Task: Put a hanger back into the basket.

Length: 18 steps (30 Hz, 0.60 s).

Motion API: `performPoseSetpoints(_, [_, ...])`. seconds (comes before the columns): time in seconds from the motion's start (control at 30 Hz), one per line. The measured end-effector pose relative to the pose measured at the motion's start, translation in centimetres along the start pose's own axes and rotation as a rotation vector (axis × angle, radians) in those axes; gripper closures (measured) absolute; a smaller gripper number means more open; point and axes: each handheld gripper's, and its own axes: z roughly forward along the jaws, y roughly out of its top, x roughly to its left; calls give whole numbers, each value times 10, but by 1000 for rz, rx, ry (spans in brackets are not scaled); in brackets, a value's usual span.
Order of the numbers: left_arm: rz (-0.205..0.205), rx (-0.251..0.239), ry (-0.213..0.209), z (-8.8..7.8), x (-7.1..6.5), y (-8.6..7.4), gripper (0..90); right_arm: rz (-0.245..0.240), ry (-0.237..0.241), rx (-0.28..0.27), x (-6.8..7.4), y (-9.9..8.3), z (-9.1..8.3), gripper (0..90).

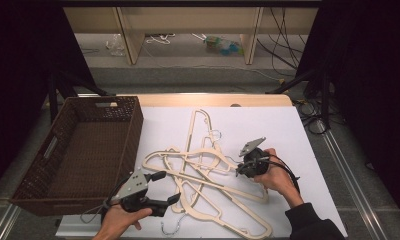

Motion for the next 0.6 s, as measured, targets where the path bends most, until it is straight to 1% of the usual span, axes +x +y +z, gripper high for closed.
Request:
performPoseSetpoints(0.03, [0, 0, 0, 0, 0, 0, 169, -10, -2, -5, 0, 0, -1, 793])
performPoseSetpoints(0.07, [-6, 24, 1, 13, 2, 4, 170, -21, -8, -8, 0, 0, -2, 793])
performPoseSetpoints(0.1, [-6, 24, 1, 13, 2, 4, 170, -21, -8, -8, 0, 0, -2, 793])
performPoseSetpoints(0.13, [-4, 37, -1, 19, 3, 5, 170, -11, -17, -12, 1, 0, -2, 794])
performPoseSetpoints(0.17, [-18, 44, 2, 25, 4, 6, 178, -19, -22, -17, 3, 0, -5, 794])
performPoseSetpoints(0.2, [-15, 64, 10, 36, 8, 9, 178, -33, -19, -13, 2, 1, -7, 794])
performPoseSetpoints(0.23, [-15, 64, 10, 36, 8, 9, 179, -33, -19, -13, 2, 1, -7, 794])
performPoseSetpoints(0.27, [-8, 66, 20, 41, 11, 10, 181, -42, -28, -25, 4, 0, -8, 794])
performPoseSetpoints(0.3, [3, 73, 38, 46, 15, 12, 181, -42, -28, -25, 4, 0, -8, 794])
performPoseSetpoints(0.33, [-22, 94, 58, 56, 21, 14, 185, -32, -38, -23, 6, 1, -12, 793])
performPoseSetpoints(0.37, [-30, 101, 70, 61, 24, 15, 186, -50, -44, -28, 7, 1, -13, 794])
performPoseSetpoints(0.4, [-34, 110, 78, 66, 27, 16, 189, -42, -41, -23, 8, 1, -15, 794])
performPoseSetpoints(0.43, [-34, 110, 78, 66, 27, 16, 193, -44, -43, -25, 8, 1, -16, 794])
performPoseSetpoints(0.47, [-15, 130, 94, 69, 30, 17, 193, -44, -43, -25, 8, 1, -16, 794])
performPoseSetpoints(0.5, [-7, 142, 99, 73, 32, 18, 194, -53, -44, -25, 9, 1, -17, 794])
performPoseSetpoints(0.53, [-4, 170, 106, 79, 38, 18, 194, -69, -49, -21, 10, -1, -18, 794])
performPoseSetpoints(0.57, [-19, 176, 103, 82, 41, 18, 194, -75, -47, -21, 10, -1, -19, 794])
performPoseSetpoints(0.6, [-19, 176, 103, 82, 41, 18, 194, -71, -45, -19, 11, -1, -20, 794])
